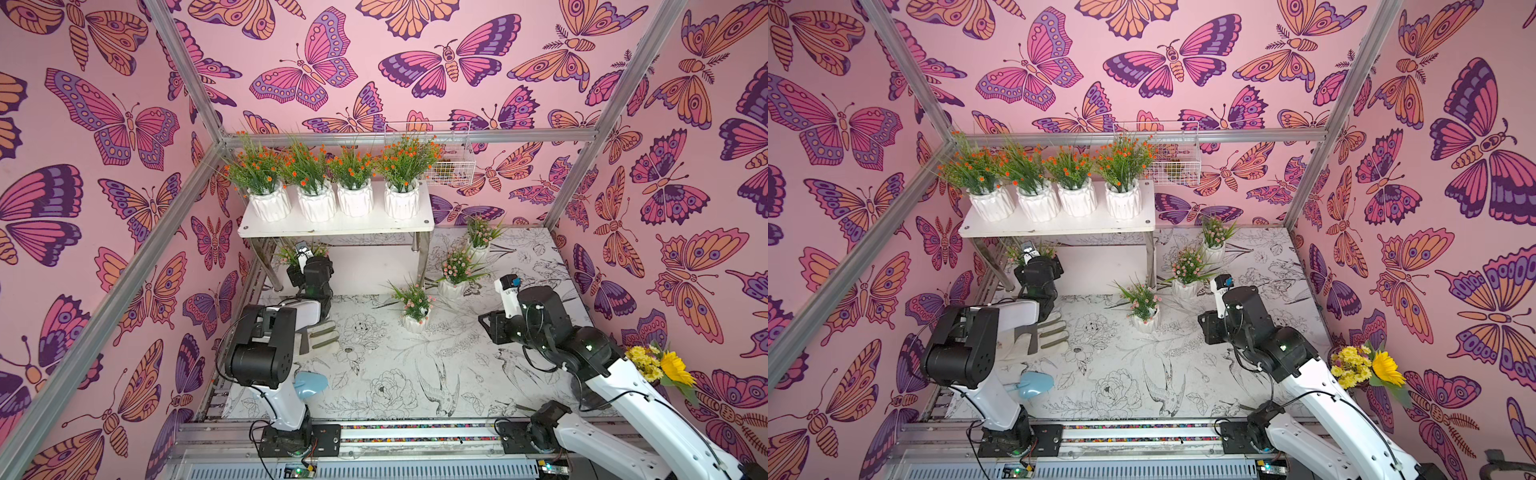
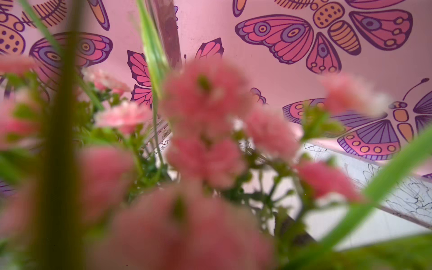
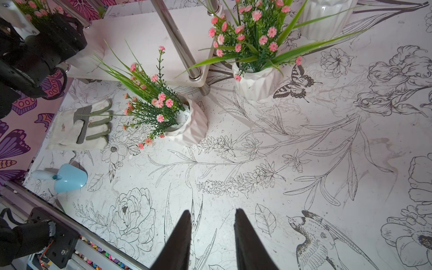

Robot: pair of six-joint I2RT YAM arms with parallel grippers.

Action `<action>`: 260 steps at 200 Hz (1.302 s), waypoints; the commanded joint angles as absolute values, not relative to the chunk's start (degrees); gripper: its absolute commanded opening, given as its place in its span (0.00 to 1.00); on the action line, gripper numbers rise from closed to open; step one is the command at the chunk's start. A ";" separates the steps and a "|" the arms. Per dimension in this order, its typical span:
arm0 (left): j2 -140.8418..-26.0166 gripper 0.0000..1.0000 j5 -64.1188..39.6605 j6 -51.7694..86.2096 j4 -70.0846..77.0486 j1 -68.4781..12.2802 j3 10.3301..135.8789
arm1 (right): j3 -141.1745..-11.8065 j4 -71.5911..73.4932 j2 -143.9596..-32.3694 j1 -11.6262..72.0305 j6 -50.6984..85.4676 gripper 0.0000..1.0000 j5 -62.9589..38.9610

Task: Place the baby's breath potted plants on the rack by color
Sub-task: Place the baby's breath potted plant on the rack.

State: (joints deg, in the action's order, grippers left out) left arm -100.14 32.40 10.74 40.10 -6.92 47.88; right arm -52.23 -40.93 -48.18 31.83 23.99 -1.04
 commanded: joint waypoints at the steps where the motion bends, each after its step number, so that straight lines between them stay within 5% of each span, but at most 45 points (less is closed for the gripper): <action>1: -100.69 0.83 31.77 11.53 38.66 -6.34 49.26 | -52.93 -41.56 -47.55 31.32 23.91 0.33 -0.17; 195: -105.14 0.84 29.64 13.64 30.53 -0.03 56.84 | -52.47 -40.56 -47.50 31.09 23.88 0.33 -0.44; 260: -104.51 0.98 26.75 14.89 29.74 -0.09 56.21 | -52.47 -40.46 -47.20 31.10 23.56 0.34 -0.56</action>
State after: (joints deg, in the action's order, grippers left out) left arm -104.09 28.64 13.82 31.18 -0.49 56.40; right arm -52.21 -40.91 -47.62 31.48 23.99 -0.91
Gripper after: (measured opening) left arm 0.973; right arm 0.336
